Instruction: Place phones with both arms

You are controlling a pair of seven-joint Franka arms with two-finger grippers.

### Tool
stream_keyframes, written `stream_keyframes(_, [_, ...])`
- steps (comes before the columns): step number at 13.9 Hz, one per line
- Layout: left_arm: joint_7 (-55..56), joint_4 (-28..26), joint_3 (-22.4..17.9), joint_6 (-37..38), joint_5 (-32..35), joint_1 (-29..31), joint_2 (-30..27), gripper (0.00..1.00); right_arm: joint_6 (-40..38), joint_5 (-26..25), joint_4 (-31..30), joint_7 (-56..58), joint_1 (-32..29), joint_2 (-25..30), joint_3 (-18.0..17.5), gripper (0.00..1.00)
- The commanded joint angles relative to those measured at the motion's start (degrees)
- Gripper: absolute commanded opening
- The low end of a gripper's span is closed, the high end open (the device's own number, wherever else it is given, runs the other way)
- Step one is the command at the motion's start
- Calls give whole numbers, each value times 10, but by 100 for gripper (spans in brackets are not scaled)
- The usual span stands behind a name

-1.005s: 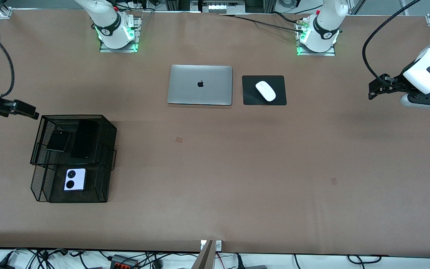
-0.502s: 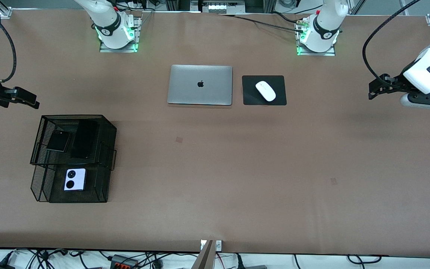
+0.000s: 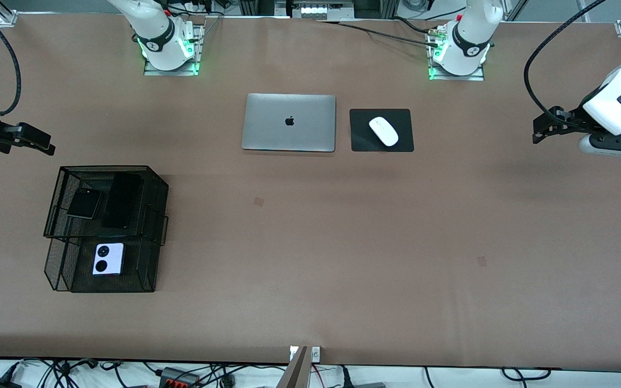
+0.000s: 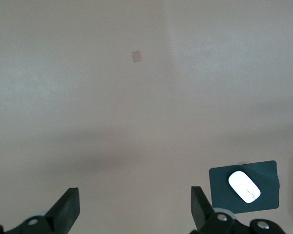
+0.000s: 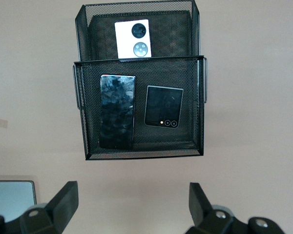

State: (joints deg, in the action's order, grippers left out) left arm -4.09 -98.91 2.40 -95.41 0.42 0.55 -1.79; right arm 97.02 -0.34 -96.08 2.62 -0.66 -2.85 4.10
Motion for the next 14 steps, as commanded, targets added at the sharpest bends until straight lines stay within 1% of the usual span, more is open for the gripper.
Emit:
stream_keyframes(1, [-11,11,1,12,3,0,-1,100,-3,-6,-20,-8,-3,21,-6,100])
stream_keyframes(5, [-11,11,1,12,3,0,-1,100,3,-6,-32,-9,-4,28,-6,100])
stream_keyframes(8, [-11,11,1,12,3,0,-1,100,16,-7,-52,-8,-4,39,-6,100])
stream_keyframes(14, [-10,11,4,12,4,0,-1,100,17,-9,-46,-7,-4,35,-6,100])
